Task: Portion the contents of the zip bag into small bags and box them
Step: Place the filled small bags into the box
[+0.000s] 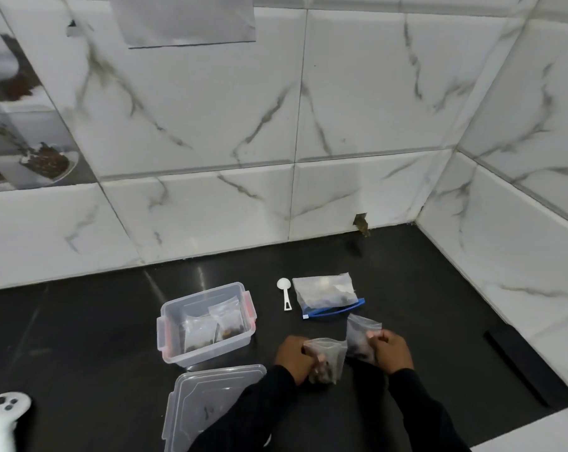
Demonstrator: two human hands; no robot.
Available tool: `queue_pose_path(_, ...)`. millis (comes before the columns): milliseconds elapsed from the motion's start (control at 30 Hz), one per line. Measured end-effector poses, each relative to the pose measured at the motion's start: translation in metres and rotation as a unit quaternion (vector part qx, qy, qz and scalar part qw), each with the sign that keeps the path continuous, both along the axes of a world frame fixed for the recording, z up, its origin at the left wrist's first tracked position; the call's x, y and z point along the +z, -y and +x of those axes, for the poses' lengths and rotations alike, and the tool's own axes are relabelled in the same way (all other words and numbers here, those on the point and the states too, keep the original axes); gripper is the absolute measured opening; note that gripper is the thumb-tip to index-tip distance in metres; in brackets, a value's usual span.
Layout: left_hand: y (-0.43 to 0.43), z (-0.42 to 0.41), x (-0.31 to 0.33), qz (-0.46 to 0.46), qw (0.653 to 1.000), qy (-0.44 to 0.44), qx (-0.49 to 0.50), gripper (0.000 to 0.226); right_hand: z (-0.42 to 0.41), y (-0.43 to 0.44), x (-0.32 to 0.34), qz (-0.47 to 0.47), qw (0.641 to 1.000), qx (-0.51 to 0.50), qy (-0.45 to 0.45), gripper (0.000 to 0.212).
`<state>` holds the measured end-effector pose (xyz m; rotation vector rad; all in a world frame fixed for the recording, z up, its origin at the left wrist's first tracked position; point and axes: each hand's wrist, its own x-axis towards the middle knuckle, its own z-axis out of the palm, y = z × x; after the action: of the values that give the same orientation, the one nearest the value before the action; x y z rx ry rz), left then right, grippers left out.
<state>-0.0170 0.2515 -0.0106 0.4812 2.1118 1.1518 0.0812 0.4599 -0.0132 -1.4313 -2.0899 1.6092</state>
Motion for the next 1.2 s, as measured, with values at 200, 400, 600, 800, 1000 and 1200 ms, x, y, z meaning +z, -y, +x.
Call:
queue_pose_path(200,0.081,-0.034,0.101,0.126,0.983,-0.092,0.101,0.018,-0.036,0.039,0.066,-0.115,0.977,0.068,-0.163,0.014)
queue_pose_path(400,0.171,-0.095,0.175,0.109,0.963,-0.162,0.185,0.035,-0.113,0.108,0.148,-0.242,0.907,0.201,-0.279,0.008)
queue_pose_path(600,0.198,-0.136,0.124,-0.122,0.968,-0.125,0.181,0.033,-0.196,0.177,0.124,0.029,0.918,0.383,-0.097,0.022)
queue_pose_path(800,0.186,-0.145,0.061,-0.290,0.947,-0.051,0.131,0.024,-0.221,0.224,0.071,0.156,0.883,0.430,0.110,0.011)
queue_pose_path(1000,0.159,-0.132,0.066,-0.352,0.921,-0.112,0.124,0.037,-0.219,0.253,0.058,0.427,0.717,0.526,0.165,0.030)
queue_pose_path(1200,0.178,-0.100,0.093,-0.258,0.897,-0.277,0.230,0.052,-0.188,0.251,0.079,0.464,0.751,0.466,0.064,0.039)
